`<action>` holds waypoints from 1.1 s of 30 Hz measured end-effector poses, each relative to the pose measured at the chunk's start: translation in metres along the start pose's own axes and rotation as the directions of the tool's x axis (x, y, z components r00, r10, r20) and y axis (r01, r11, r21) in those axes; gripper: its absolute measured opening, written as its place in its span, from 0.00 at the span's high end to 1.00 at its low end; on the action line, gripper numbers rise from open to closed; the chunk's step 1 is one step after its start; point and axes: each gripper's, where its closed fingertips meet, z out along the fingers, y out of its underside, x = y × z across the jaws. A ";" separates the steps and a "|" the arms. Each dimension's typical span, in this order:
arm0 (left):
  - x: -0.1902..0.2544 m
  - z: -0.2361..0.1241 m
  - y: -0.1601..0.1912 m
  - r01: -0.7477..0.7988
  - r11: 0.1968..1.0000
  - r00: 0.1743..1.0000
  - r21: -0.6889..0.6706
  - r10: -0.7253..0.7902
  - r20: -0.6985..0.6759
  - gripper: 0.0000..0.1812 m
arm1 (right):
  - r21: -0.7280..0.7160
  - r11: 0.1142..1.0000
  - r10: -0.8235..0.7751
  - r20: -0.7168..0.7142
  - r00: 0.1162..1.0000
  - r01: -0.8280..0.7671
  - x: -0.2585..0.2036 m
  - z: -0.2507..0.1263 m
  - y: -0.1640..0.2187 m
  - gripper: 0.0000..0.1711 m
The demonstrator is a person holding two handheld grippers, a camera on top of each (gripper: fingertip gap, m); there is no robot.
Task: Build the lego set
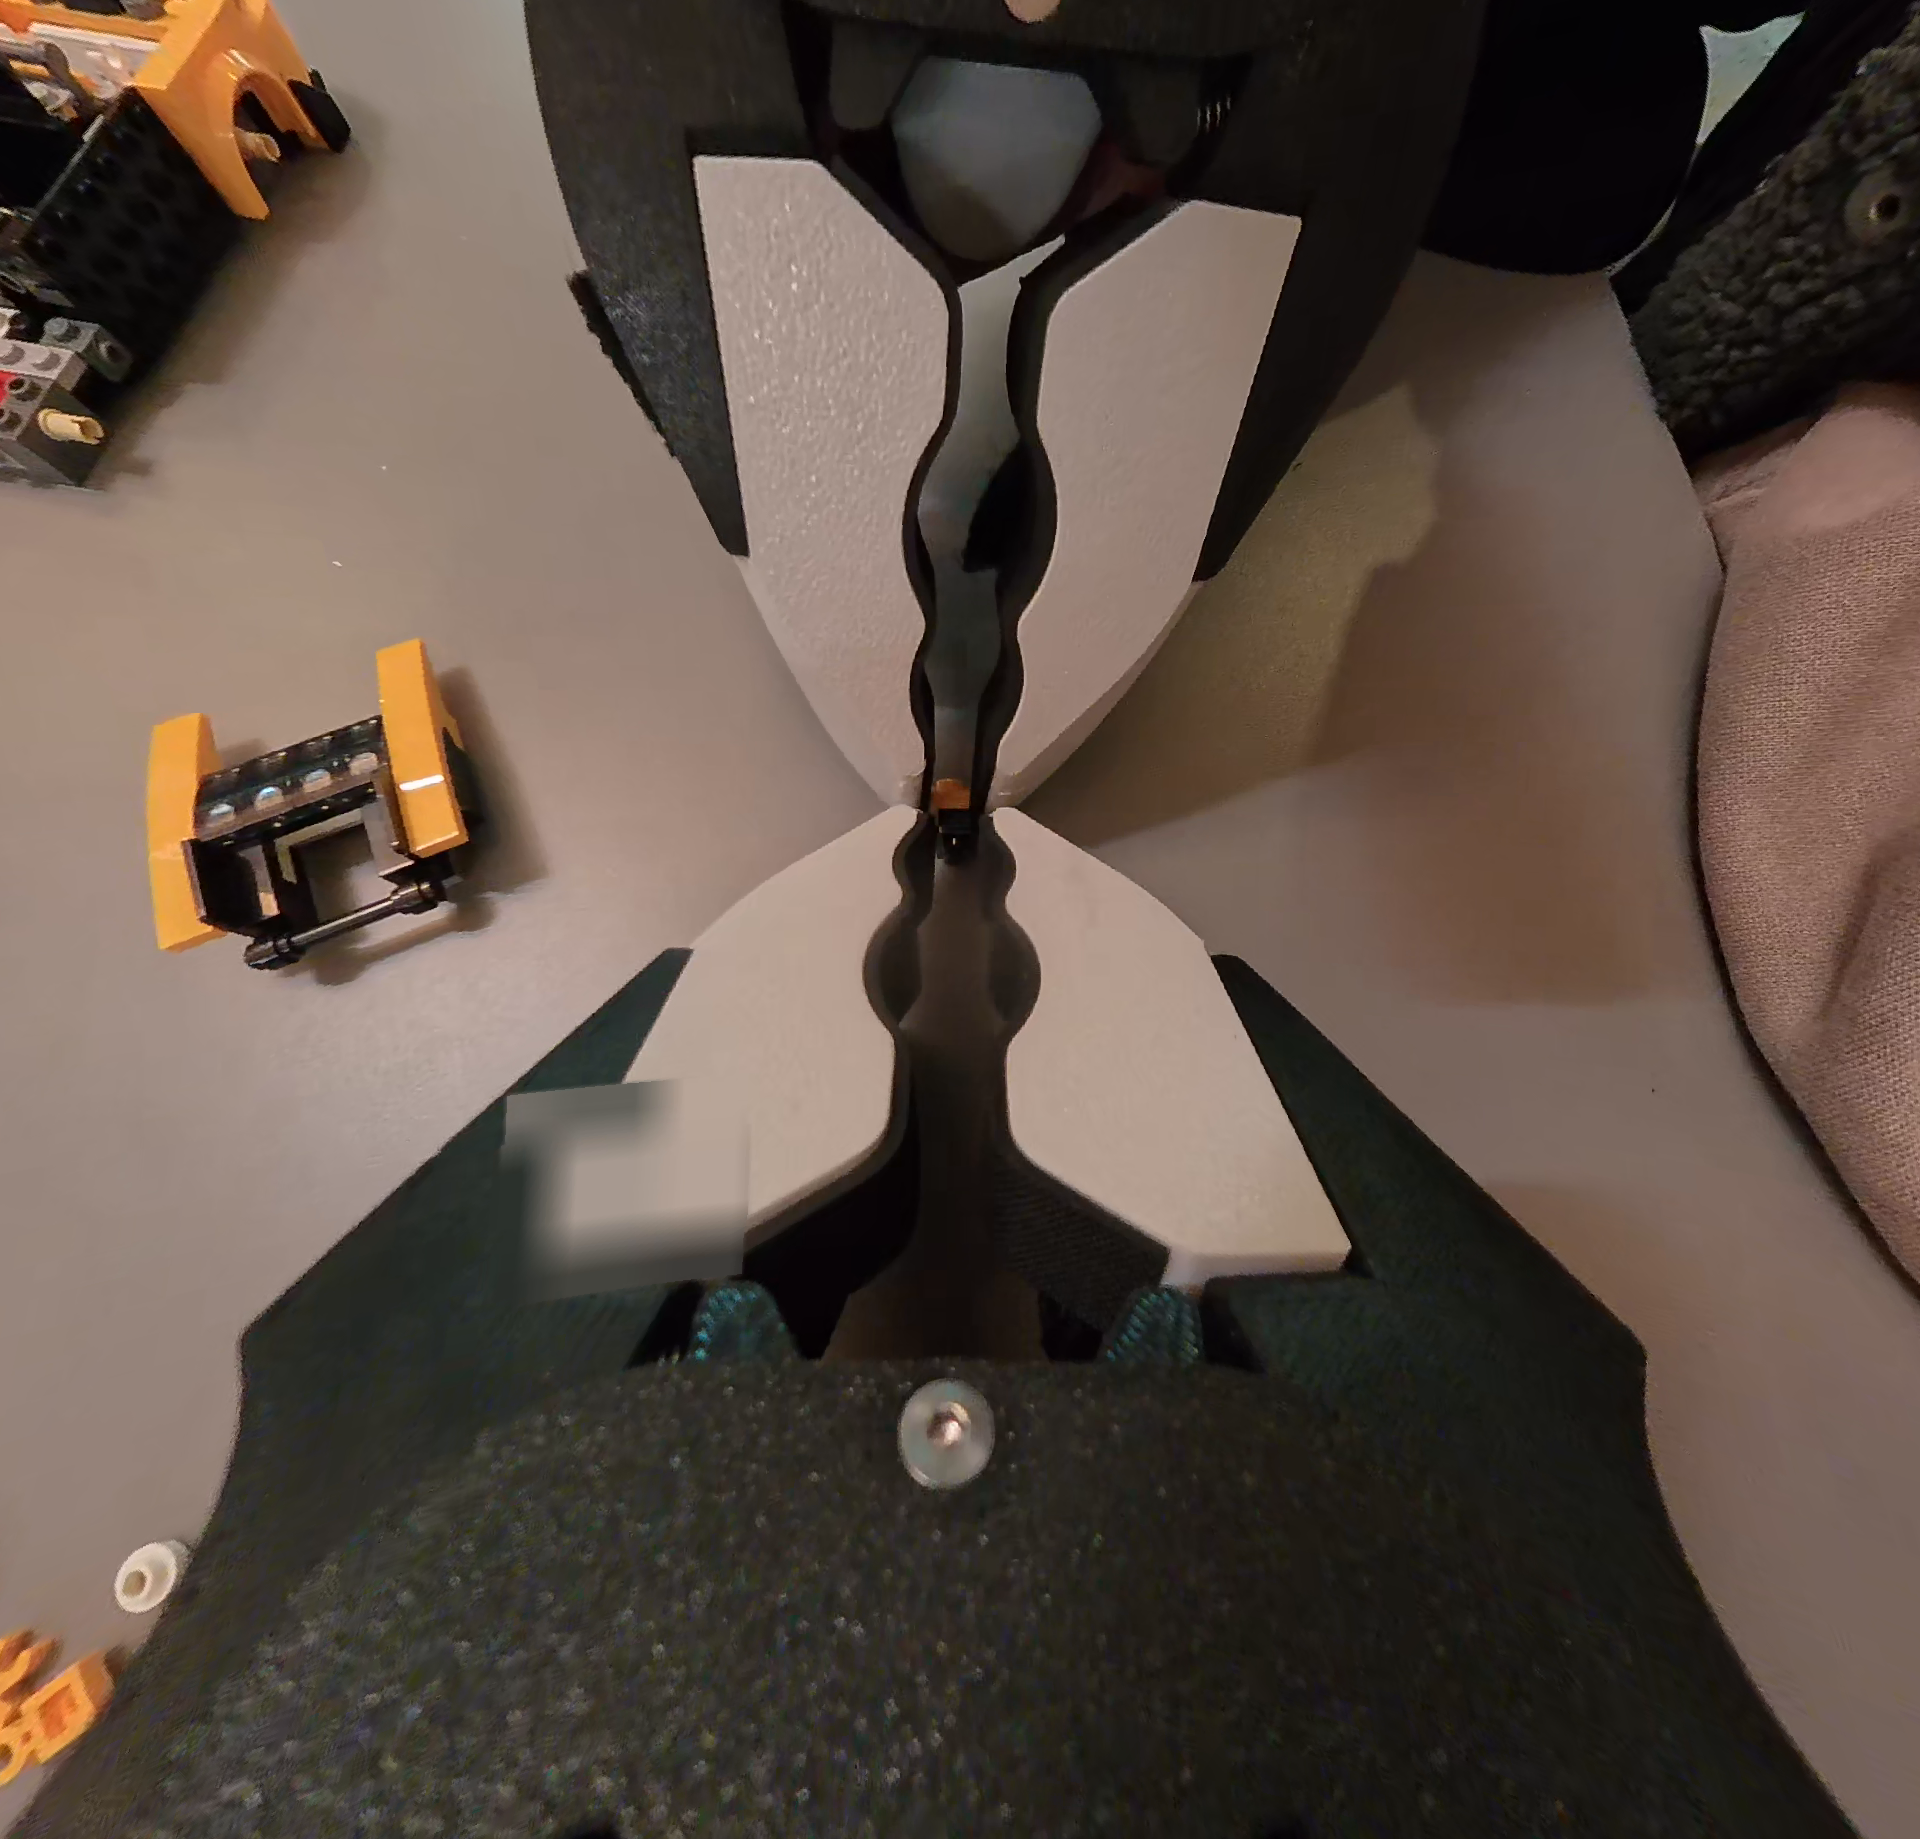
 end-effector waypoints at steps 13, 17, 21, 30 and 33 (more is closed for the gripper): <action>0.000 -0.002 -0.001 0.006 1.000 1.000 0.003 -0.006 -0.002 0.96 | 0.044 0.999 0.014 -0.006 1.000 -0.014 0.003 -0.004 -0.005 0.93; 0.000 -0.003 -0.001 0.008 1.000 1.000 0.003 -0.008 -0.004 0.96 | 0.063 0.998 0.021 -0.010 1.000 -0.021 0.004 -0.007 -0.006 0.93; 0.000 -0.003 -0.001 0.009 1.000 1.000 0.002 -0.009 -0.003 0.96 | 0.083 0.996 0.030 -0.011 0.999 -0.029 0.005 -0.009 -0.008 0.92; -0.002 -0.005 -0.001 0.014 1.000 1.000 0.004 -0.014 0.003 0.96 | 0.105 0.993 0.062 -0.023 0.998 -0.059 0.009 -0.013 -0.005 0.91; -0.003 -0.005 -0.001 0.015 1.000 1.000 0.004 -0.015 0.005 0.96 | 0.103 0.992 0.071 -0.024 0.997 -0.068 0.010 -0.013 -0.003 0.90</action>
